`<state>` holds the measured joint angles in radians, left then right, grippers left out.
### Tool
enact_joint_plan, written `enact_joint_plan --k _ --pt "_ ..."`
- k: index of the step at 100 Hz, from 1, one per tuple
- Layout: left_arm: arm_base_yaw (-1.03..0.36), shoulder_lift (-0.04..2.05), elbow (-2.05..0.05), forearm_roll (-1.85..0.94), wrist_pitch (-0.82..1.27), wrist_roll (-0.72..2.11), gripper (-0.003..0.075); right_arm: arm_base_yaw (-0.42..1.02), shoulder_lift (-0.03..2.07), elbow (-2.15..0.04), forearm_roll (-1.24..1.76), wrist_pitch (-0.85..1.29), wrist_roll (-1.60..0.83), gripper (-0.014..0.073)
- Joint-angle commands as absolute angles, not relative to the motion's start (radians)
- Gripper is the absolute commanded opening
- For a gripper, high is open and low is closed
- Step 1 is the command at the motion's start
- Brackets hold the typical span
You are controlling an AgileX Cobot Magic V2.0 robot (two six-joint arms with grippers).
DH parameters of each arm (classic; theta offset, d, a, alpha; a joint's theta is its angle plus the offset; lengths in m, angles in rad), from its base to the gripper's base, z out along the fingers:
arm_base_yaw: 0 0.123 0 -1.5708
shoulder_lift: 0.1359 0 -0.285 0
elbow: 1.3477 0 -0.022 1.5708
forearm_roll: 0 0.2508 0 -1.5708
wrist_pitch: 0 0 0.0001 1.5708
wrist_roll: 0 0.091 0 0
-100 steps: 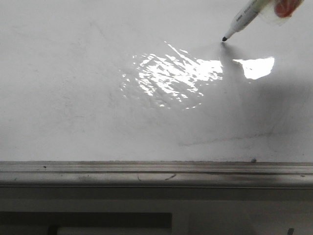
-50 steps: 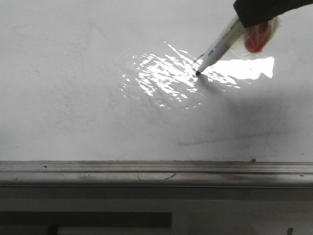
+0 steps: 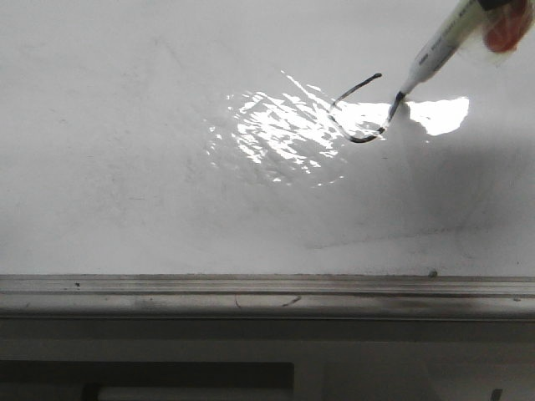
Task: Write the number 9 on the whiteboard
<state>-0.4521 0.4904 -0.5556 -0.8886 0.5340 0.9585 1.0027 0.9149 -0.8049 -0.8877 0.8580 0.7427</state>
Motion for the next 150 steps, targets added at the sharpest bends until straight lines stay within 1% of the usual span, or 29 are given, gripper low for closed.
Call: enact_joint_plan --k 1,36,55,69,83,117,150 --pt "-0.450 0.493 -0.582 -0.930 0.486 0.949 0.0048 0.991 0.921 -0.854 -0.983 0.880 0.726 -0.0045" --pt "-0.450 0.493 -0.582 -0.930 0.486 0.949 0.0048 0.945 0.941 -0.861 -0.976 0.828 0.726 -0.0045" --pt "-0.450 0.493 -0.582 -0.930 0.486 0.949 0.0048 0.947 0.941 -0.847 -0.841 0.834 0.726 -0.0045" --pt "-0.450 0.493 -0.582 -0.930 0.486 0.949 0.0048 0.949 0.941 -0.799 -0.707 0.833 0.723 -0.0044" --pt "-0.450 0.493 -0.582 -0.930 0.486 0.949 0.0048 0.949 0.941 -0.756 -0.643 0.833 0.723 -0.0044" --pt "-0.450 0.493 -0.582 -0.930 0.486 0.949 0.0048 0.949 0.941 -0.750 -0.638 0.770 0.723 -0.0044" --pt "-0.450 0.493 -0.582 -0.930 0.485 0.949 0.0048 0.949 0.941 -0.750 -0.624 0.766 0.723 -0.0044"
